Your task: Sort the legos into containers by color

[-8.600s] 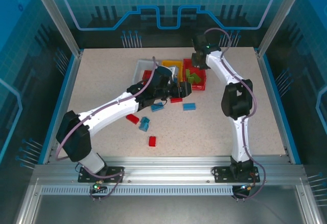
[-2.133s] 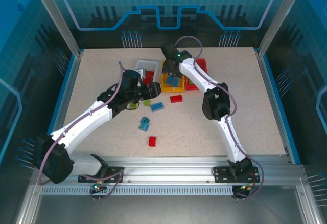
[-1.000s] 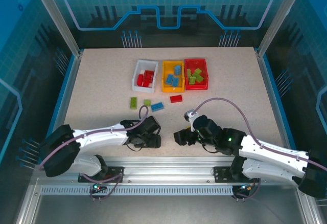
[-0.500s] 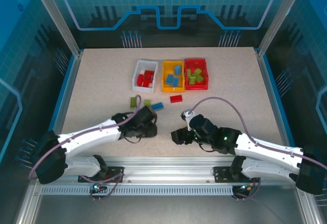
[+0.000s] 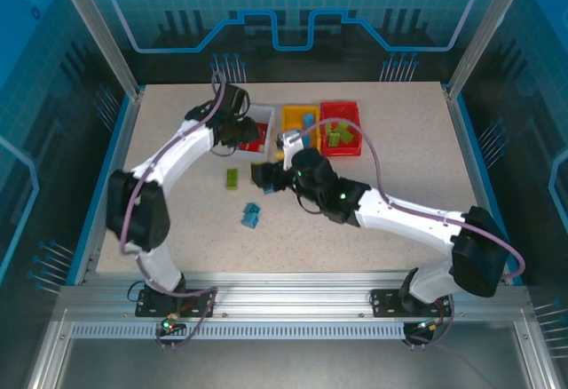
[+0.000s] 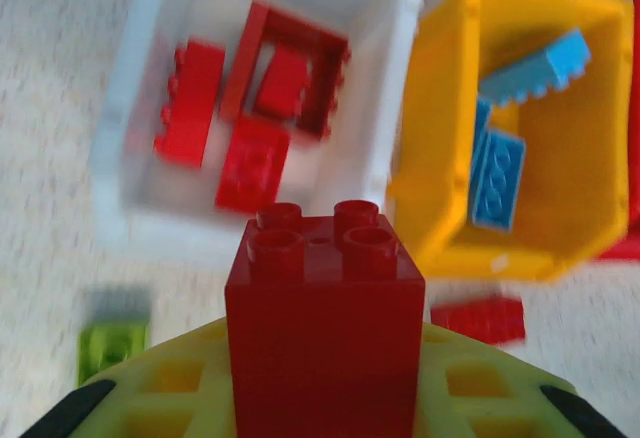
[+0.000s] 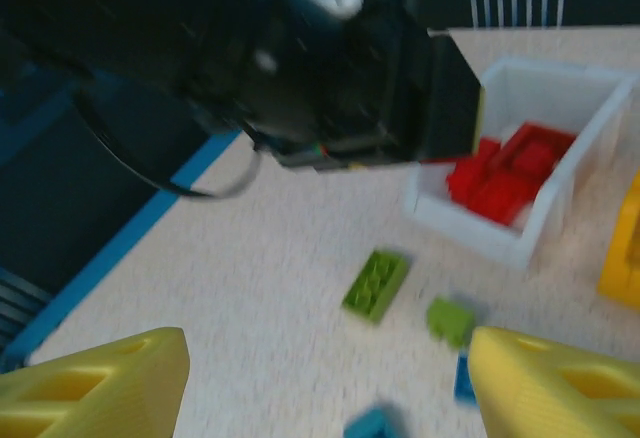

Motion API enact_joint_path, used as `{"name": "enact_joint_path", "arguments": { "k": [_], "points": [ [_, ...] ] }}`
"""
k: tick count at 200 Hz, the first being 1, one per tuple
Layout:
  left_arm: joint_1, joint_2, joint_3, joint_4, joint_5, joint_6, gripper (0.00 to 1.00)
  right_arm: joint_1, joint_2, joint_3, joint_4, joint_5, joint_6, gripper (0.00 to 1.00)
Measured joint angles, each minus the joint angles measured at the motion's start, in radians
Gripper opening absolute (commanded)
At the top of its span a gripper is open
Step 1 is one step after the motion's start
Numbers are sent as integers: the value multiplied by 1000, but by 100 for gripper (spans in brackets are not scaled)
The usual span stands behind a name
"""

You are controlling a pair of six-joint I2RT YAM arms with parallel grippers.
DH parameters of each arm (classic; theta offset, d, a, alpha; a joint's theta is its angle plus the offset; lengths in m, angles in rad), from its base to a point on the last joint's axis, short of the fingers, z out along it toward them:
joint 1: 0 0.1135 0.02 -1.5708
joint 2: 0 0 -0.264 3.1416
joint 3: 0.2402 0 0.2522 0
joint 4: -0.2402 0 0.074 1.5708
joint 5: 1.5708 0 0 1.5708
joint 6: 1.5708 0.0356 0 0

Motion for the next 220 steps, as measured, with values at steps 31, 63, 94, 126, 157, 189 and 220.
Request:
{"name": "enact_joint_path", "arguments": {
  "k": [31, 63, 94, 126, 157, 189, 220],
  "points": [
    [39, 230, 254, -50, 0, 39, 32, -58, 38, 38, 4, -1, 20, 75],
    [64, 405, 478, -112, -5, 69, 33, -68, 42, 36, 0, -4, 44, 75],
    [76, 499, 591, -159, -5, 89, 42, -69, 42, 12, -3, -3, 61, 76],
    [79, 528, 620, -196, -4, 97, 52, -69, 40, -16, -21, -1, 77, 78],
    [77, 509, 605, -200, 7, 94, 55, -74, 40, -18, -50, 7, 80, 78],
    [74, 379, 491, -186, 17, 91, 54, -76, 72, 24, -134, 32, 79, 75],
    [65, 96, 226, -104, 34, 52, 54, -72, 257, 240, -282, 52, 72, 72]
  ]
}}
